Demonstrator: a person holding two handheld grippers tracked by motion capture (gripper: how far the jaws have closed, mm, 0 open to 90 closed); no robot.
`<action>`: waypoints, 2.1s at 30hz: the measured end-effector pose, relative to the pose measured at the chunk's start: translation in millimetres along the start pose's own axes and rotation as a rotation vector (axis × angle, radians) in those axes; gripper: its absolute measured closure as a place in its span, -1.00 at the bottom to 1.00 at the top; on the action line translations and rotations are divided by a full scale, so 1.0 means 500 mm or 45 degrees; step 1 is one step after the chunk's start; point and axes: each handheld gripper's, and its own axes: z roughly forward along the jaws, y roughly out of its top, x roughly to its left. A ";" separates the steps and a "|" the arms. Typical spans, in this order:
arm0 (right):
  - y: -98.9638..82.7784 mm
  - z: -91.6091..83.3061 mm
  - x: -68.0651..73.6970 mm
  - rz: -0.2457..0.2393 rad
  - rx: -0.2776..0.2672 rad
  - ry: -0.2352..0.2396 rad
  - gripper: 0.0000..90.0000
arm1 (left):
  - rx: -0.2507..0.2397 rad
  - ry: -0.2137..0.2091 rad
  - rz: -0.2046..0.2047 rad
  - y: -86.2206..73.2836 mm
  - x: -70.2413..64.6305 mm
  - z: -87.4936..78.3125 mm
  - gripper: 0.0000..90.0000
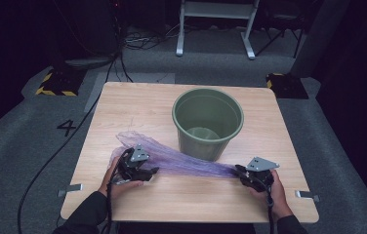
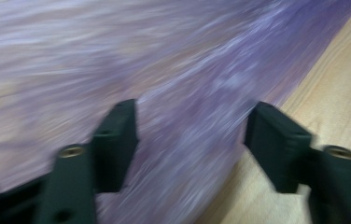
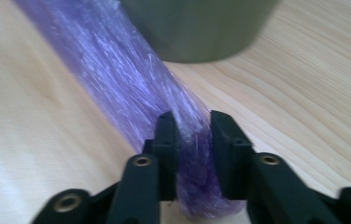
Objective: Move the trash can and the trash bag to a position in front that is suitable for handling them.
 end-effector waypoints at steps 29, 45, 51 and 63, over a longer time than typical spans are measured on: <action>-0.005 -0.037 -0.144 0.281 -0.142 -0.351 -0.29 | -0.086 -0.022 -0.093 -0.072 0.076 -0.094 -0.31; 0.032 -0.056 -0.044 0.257 -0.140 -0.237 -0.17 | 0.012 -0.168 0.035 -0.058 0.013 -0.042 -0.24; 0.019 -0.011 -0.046 0.369 -0.032 -0.215 -0.14 | 0.019 -0.174 0.040 -0.059 0.007 -0.032 -0.24; 0.026 0.042 -0.096 0.526 -0.005 -0.312 -0.43 | 0.008 -0.140 0.097 -0.044 -0.002 -0.009 -0.25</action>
